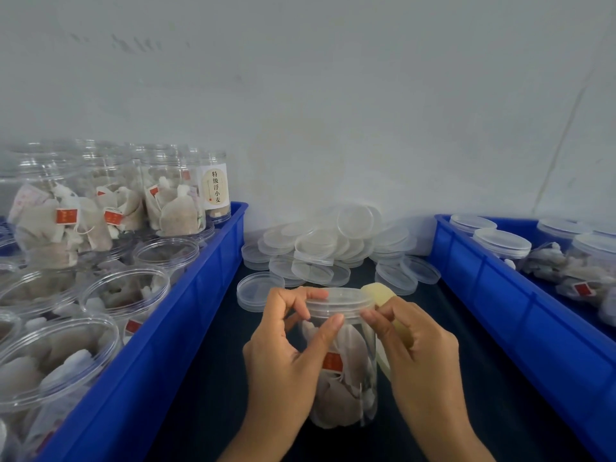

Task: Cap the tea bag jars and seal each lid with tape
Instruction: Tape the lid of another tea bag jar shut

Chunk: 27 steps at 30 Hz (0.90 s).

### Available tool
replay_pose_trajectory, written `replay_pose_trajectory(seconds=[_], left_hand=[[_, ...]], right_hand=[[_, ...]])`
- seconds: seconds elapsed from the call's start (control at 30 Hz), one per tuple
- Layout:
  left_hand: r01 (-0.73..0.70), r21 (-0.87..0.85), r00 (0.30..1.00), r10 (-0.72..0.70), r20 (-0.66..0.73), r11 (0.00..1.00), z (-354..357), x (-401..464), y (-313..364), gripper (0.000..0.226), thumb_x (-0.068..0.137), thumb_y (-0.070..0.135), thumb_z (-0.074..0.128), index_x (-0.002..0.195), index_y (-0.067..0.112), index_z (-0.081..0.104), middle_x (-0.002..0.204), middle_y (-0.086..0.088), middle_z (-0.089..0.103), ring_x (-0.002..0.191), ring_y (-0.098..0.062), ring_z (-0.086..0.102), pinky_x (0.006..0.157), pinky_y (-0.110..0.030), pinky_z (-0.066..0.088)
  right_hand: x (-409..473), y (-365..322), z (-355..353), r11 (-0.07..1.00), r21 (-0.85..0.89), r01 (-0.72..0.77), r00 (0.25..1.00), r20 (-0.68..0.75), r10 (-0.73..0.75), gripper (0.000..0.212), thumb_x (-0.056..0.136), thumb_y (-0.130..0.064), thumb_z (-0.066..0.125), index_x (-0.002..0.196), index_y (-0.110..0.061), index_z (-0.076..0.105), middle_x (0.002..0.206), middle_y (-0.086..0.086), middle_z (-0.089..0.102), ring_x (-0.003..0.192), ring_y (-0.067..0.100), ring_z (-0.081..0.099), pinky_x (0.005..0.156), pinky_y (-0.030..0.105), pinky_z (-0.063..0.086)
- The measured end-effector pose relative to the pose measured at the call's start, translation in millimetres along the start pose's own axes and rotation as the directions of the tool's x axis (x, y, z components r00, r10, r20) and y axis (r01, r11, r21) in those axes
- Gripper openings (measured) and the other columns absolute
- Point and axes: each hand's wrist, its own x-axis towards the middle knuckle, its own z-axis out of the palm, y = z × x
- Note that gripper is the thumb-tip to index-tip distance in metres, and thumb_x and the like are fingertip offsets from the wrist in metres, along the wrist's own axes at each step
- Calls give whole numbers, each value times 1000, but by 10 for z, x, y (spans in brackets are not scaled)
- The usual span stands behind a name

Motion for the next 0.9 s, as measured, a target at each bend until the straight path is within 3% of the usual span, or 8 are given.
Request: replay_pose_trajectory(seconds=[0.1, 0.2, 0.47, 0.6, 0.77, 0.9], left_hand=[[-41, 2, 999, 41, 13, 999, -2, 5, -24, 30, 75, 39, 69, 94, 20, 56, 105, 19, 68, 98, 0, 66, 76, -12, 53], [-72, 44, 996, 70, 52, 996, -6, 21, -37, 27, 79, 41, 66, 102, 28, 63, 105, 20, 66, 98, 0, 66, 76, -15, 55], [-107, 86, 993, 102, 67, 990, -27, 62, -44, 18, 82, 46, 63, 96, 36, 66, 103, 18, 65, 98, -5, 66, 75, -29, 59], [-114, 79, 991, 108, 81, 990, -25, 80, -50, 24, 81, 51, 61, 97, 34, 66, 102, 14, 67, 98, -9, 67, 76, -34, 59], [-153, 88, 984, 143, 105, 984, -1, 69, -53, 22, 83, 46, 61, 99, 31, 66, 101, 11, 67, 98, -14, 67, 75, -37, 59], [-149, 82, 986, 142, 88, 985, -17, 81, -65, 20, 83, 44, 61, 98, 32, 65, 100, 11, 67, 96, -16, 67, 73, -39, 59]], right_hand=[[-2, 25, 9, 1000, 7, 31, 999, -20, -30, 32, 71, -59, 47, 62, -30, 59, 73, -15, 61, 68, 4, 60, 61, 13, 46], [-3, 38, 10, 999, -12, 48, 999, -19, -48, 26, 73, -57, 46, 60, -36, 55, 68, -15, 60, 65, 2, 60, 59, 12, 46], [-29, 37, -6, 992, -77, 103, 994, -27, -105, 25, 76, -57, 44, 62, -39, 54, 65, -19, 58, 63, 2, 58, 58, 13, 45], [-14, 0, -2, 989, -113, 92, 995, -33, -96, 18, 78, -54, 44, 67, -45, 55, 68, -20, 58, 63, 3, 57, 54, 17, 44], [-7, 7, -14, 988, -140, 71, 995, -56, -80, 30, 79, -56, 42, 78, -29, 55, 69, -10, 58, 58, 12, 54, 51, 35, 49], [1, 19, 18, 995, -96, 19, 999, -29, -22, 34, 77, -61, 42, 75, -29, 55, 65, -9, 59, 56, 9, 52, 51, 28, 45]])
